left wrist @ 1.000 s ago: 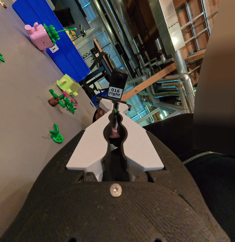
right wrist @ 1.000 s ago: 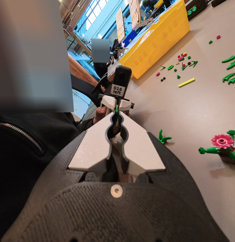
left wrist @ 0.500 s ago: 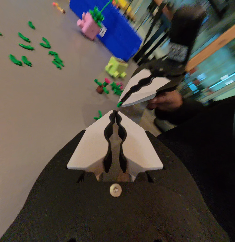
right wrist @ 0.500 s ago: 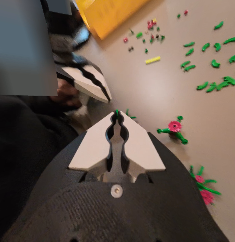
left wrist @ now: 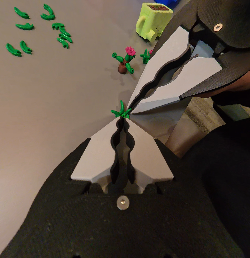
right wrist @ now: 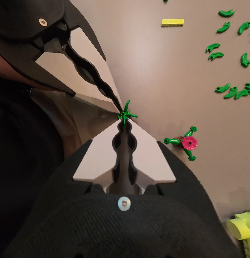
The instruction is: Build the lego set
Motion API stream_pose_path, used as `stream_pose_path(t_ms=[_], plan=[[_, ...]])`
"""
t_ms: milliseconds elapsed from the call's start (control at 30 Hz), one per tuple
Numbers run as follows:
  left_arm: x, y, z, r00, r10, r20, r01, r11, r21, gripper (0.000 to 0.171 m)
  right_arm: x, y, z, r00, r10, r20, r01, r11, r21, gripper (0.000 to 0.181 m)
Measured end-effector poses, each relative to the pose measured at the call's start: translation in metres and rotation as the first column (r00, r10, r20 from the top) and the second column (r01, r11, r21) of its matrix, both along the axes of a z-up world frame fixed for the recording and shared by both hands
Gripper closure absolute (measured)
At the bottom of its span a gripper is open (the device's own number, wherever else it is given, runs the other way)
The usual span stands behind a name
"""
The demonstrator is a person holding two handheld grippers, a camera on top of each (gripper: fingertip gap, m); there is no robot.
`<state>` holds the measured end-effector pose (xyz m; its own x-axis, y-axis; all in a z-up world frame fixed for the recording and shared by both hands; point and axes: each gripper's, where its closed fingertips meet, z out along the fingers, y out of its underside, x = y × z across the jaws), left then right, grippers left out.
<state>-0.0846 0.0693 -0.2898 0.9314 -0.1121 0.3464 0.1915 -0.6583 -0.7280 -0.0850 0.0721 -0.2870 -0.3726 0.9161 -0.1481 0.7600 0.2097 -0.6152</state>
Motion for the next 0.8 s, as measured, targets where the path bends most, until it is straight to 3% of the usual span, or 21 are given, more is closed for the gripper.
stream_pose_path(t_ms=[800], plan=[[0.0006, -0.0009, -0.0015, 0.999, 0.003, 0.041, -0.002, 1.0, -0.024, 0.171, 0.0004, -0.0027, -0.0024, 0.982, -0.03, 0.188, 0.0, 0.988, 0.156, 0.181]])
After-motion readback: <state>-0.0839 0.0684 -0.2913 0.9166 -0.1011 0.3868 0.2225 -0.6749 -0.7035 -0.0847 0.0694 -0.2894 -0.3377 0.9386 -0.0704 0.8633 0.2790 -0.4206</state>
